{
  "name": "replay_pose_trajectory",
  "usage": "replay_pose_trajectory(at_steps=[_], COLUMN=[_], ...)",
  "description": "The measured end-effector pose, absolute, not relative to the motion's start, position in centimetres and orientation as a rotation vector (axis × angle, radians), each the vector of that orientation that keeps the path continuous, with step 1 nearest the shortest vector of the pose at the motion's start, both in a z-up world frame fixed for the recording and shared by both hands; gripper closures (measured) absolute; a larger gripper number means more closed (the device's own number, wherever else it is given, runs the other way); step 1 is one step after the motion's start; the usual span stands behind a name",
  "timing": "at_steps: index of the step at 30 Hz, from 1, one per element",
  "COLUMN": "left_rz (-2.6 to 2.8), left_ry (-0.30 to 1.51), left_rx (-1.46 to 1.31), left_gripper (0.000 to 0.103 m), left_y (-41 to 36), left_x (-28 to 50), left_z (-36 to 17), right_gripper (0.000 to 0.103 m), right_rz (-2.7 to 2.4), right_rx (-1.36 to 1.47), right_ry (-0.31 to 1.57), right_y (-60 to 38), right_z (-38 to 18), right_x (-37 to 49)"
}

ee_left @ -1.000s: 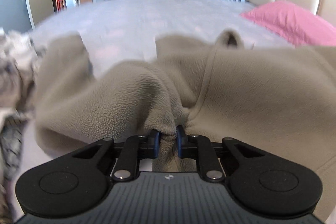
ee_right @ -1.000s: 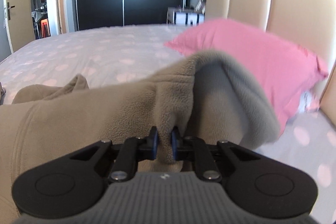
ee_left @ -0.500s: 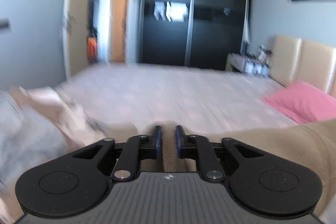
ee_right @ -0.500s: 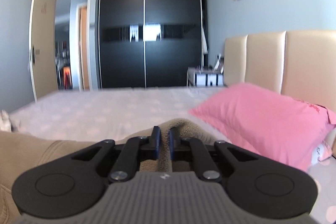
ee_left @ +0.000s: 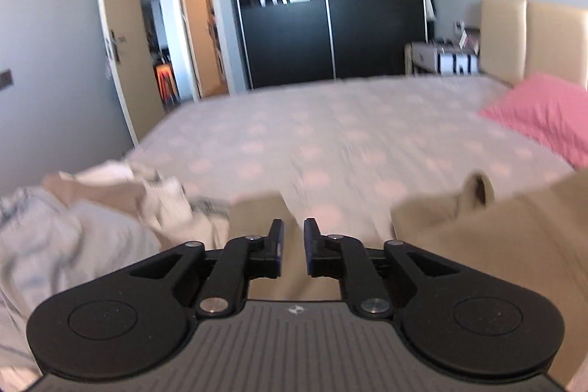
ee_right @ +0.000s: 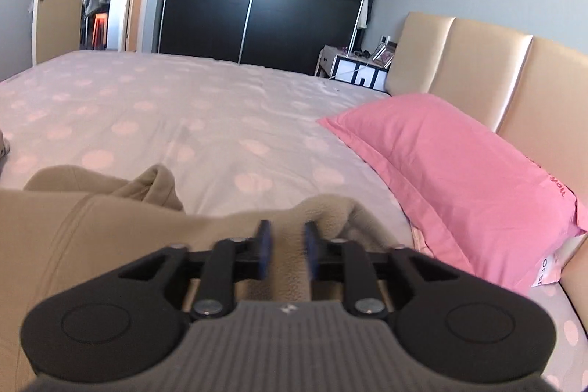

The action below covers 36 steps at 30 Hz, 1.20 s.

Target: Fold clothes

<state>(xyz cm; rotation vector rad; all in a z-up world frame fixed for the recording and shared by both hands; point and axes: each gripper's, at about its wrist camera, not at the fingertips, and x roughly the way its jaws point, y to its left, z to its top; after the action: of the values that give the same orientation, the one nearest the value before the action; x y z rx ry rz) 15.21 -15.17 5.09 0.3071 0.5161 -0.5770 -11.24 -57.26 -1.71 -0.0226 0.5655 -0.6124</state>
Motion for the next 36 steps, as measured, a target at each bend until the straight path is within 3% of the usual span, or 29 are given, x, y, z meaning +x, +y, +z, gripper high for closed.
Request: replay_pose_trajectory(at_steps=[13, 16, 20, 27, 31, 36], left_rz=[-0.76, -0.827, -0.904, -1.017, -1.067, -1.076], left_ry=[0.629, 0.644, 0.673, 0.782, 0.874, 0.946], left_rx=[0.212, 0.235, 0.297, 0.359, 0.362, 0.399], left_gripper=[0.091, 0.081, 0.062, 0.055, 0.051, 0.05], left_y=[-14.0, -13.7, -13.3, -12.2, -11.9, -12.3], left_x=[11.4, 10.2, 8.4, 5.7, 4.8, 4.1], left_z=[1.3, 0.4, -1.2, -4.0, -5.3, -7.2], right_gripper=[0.063, 0.054, 0.051, 0.047, 0.025, 0.025], right_rz=[-0.561, -0.543, -0.506, -0.382, -0.335, -0.305], right_rx=[0.074, 0.089, 0.099, 0.089, 0.085, 0.102], right_ry=[0.491, 0.503, 0.544, 0.651, 0.668, 0.674], right_y=[-55.3, -55.2, -55.2, -54.9, -55.0, -55.8], right_z=[-1.9, -2.4, -3.9, -7.2, -8.4, -9.1], right_x=[-19.1, -21.1, -23.6, -25.7, -25.8, -24.6])
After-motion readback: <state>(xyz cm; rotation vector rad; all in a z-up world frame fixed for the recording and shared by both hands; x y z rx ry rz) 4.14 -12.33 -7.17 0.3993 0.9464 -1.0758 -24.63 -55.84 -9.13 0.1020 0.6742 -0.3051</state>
